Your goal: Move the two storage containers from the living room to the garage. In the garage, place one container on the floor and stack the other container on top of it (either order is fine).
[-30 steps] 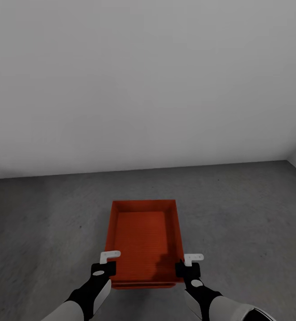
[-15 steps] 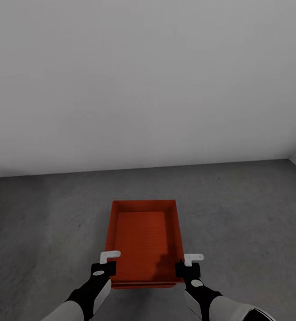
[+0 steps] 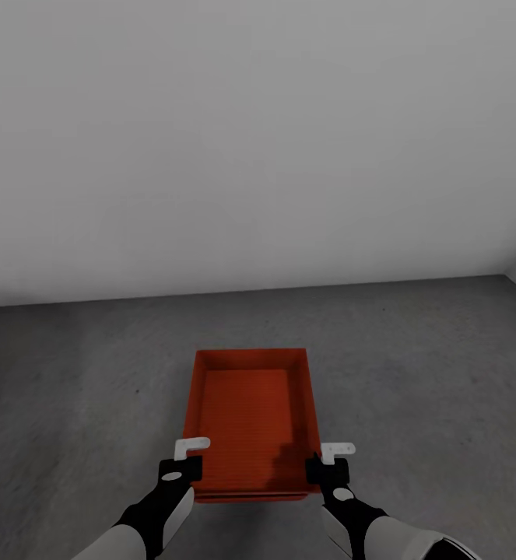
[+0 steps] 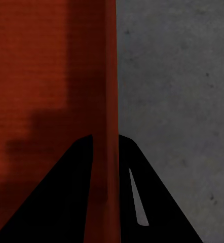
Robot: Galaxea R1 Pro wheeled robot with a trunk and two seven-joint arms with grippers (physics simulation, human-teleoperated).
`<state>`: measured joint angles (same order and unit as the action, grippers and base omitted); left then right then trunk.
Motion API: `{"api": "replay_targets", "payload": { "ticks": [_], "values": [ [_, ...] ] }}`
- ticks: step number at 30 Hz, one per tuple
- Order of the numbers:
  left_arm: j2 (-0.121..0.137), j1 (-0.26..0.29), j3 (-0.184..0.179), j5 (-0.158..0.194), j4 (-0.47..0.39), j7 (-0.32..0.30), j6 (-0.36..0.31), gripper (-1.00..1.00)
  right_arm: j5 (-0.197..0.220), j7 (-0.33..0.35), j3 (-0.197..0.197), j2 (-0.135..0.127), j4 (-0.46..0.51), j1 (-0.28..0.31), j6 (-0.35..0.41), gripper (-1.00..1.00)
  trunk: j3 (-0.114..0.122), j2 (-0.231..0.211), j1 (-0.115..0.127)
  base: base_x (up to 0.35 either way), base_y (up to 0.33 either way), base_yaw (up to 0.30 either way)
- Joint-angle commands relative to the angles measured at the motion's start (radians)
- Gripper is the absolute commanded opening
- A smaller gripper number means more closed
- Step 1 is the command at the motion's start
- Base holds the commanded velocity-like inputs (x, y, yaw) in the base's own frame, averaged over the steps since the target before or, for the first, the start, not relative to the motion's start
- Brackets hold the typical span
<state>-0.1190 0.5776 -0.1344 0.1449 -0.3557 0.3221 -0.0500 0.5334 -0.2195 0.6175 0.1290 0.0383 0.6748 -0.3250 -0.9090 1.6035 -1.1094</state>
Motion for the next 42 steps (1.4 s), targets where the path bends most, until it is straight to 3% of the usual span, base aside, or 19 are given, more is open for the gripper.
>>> {"api": "replay_targets", "payload": {
  "ticks": [1, 20, 42],
  "values": [
    [0.001, 0.001, 0.001, -0.001, -0.008, 0.009, 0.051, -1.0, 0.023, -0.001, -0.042, 0.0, -0.003, 0.0, -0.005, -1.0, -0.004, 0.008, -0.004, 0.0, 0.0, 0.0],
    [0.001, 0.001, 0.001, -0.001, -0.008, 0.009, 0.052, -1.0, 0.023, -0.001, -0.042, 0.0, -0.003, 0.0, -0.005, -1.0, -0.063, 0.141, -0.077, 0.0, 0.0, 0.0],
    [0.005, 0.001, 0.001, -0.003, -0.009, 0.008, 0.052, -1.0, 0.01, 0.009, -0.041, -0.002, -0.003, 0.0, -0.005, -1.0, -0.063, 0.141, -0.077, 0.0, 0.0, 0.0]
  ]
}}
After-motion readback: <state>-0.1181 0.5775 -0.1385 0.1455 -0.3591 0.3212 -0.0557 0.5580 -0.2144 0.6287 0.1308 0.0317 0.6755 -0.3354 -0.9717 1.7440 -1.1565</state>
